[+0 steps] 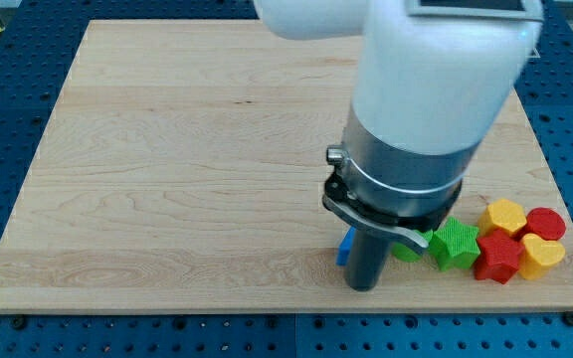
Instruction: Move blue triangle on left side of green circle
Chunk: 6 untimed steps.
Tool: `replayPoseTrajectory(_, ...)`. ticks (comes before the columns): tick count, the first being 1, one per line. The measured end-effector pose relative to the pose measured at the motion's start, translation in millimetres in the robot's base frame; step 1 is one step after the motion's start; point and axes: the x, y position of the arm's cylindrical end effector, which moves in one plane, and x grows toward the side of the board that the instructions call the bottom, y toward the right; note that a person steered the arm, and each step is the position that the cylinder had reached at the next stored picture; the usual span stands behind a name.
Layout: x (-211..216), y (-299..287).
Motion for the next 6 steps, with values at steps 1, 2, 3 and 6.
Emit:
replayPoseTrajectory(1,-0.8,0.7)
replayPoseTrajectory(2,19.9,14.0)
replayPoseTrajectory(3,10.7,12.8)
replayPoseTrajectory(6,-16.6,-11.5)
